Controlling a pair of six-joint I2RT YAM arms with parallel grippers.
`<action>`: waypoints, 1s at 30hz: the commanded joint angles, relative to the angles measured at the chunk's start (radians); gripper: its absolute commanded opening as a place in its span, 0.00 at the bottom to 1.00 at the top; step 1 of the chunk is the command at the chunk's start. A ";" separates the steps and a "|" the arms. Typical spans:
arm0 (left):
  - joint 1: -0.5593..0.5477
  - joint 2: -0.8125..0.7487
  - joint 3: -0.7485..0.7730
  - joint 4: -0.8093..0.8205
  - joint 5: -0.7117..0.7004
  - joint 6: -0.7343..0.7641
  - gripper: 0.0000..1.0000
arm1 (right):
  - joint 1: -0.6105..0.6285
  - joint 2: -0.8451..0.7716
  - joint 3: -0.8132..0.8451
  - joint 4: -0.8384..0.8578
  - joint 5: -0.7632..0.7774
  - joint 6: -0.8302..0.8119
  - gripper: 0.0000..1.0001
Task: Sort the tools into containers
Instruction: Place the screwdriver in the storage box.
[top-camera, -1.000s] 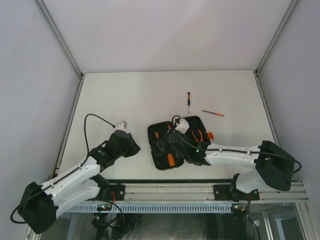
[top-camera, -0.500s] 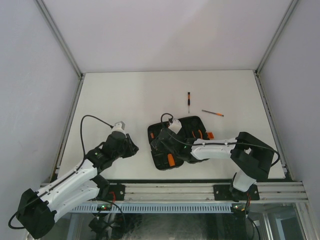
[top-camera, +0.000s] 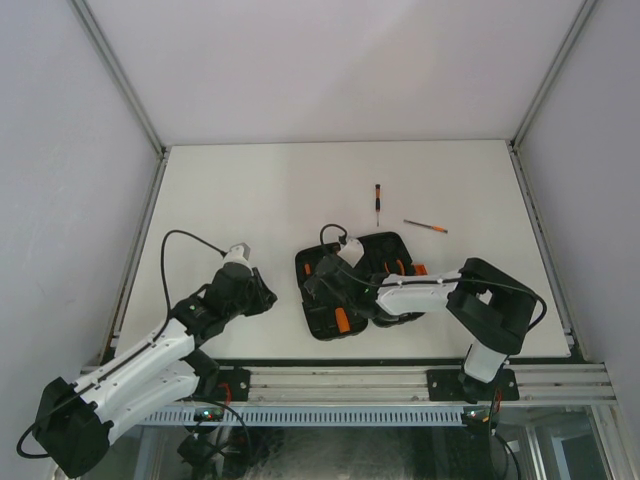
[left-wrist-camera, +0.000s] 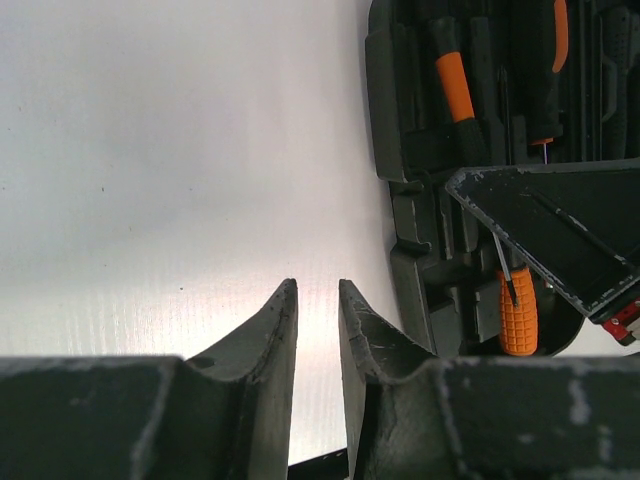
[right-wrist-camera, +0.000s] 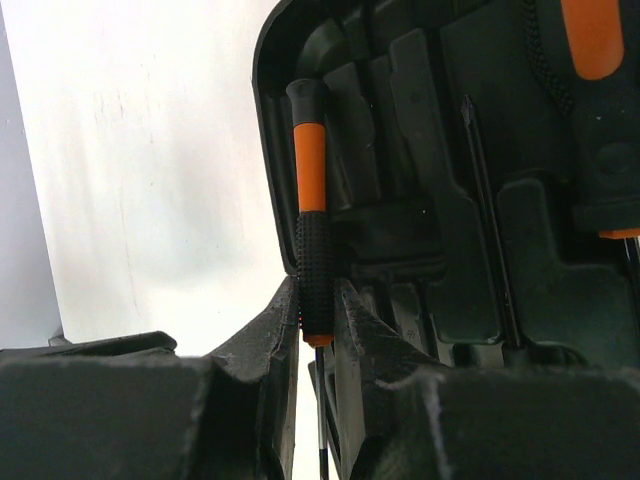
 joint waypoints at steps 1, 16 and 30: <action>0.008 -0.013 0.036 0.004 -0.018 0.008 0.27 | -0.015 0.020 0.036 0.041 -0.005 0.003 0.06; 0.008 -0.007 0.035 0.005 -0.019 -0.003 0.27 | -0.028 0.020 0.073 -0.002 -0.023 -0.059 0.32; 0.008 0.012 0.040 0.013 -0.011 -0.001 0.24 | -0.042 0.008 0.073 -0.034 -0.024 -0.104 0.28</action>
